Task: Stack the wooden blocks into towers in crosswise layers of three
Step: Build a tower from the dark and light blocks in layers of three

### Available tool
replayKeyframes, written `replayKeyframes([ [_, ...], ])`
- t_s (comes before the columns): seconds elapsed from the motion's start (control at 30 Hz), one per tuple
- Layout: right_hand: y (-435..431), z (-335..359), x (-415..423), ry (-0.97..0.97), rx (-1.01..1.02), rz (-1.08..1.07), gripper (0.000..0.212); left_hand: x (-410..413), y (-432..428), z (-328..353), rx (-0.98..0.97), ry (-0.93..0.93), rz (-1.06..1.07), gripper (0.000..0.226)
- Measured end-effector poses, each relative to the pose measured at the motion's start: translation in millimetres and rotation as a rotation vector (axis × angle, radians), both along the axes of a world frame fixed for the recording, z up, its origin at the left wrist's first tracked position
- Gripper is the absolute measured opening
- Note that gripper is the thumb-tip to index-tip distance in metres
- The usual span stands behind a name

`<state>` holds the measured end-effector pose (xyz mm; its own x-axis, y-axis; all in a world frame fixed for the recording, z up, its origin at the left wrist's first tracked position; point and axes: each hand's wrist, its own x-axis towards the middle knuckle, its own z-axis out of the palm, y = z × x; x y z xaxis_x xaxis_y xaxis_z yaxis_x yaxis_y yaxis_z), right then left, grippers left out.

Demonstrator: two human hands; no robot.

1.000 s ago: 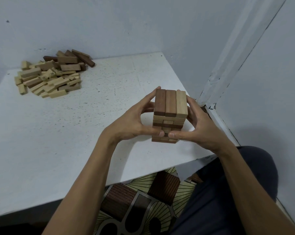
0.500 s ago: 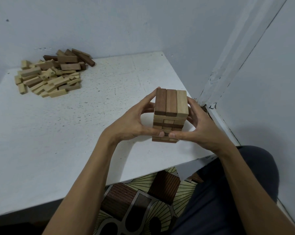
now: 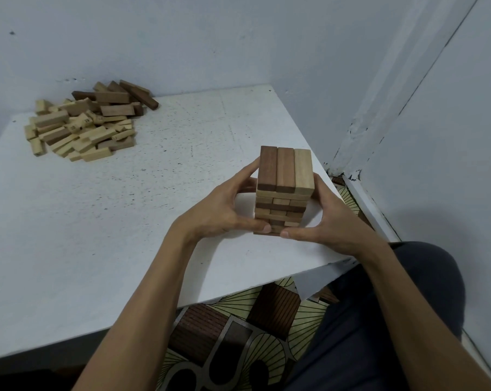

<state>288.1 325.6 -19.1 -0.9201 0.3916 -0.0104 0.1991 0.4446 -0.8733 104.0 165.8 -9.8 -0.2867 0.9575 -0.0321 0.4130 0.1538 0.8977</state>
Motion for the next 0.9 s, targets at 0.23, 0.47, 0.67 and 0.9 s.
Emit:
replayKeyframes([
  [0.23, 0, 0, -1, -0.014, 0.006, -0.004, 0.104, -1, 0, -3, -0.004, 0.026, -0.005, 0.105],
  [0.47, 0, 0, 0, -0.025, 0.055, 0.004, 0.095, 0, 0, -3, -0.02, 0.067, -0.02, 0.105],
  [0.67, -1, -7, 0, -0.043, 0.126, 0.001, 0.097, 2, 1, -8, -0.021, 0.096, -0.026, 0.103],
  [0.9, 0, -9, 0, -0.07, 0.155, -0.01, 0.095, 2, 0, -9, -0.035, 0.12, 0.0, 0.102],
])
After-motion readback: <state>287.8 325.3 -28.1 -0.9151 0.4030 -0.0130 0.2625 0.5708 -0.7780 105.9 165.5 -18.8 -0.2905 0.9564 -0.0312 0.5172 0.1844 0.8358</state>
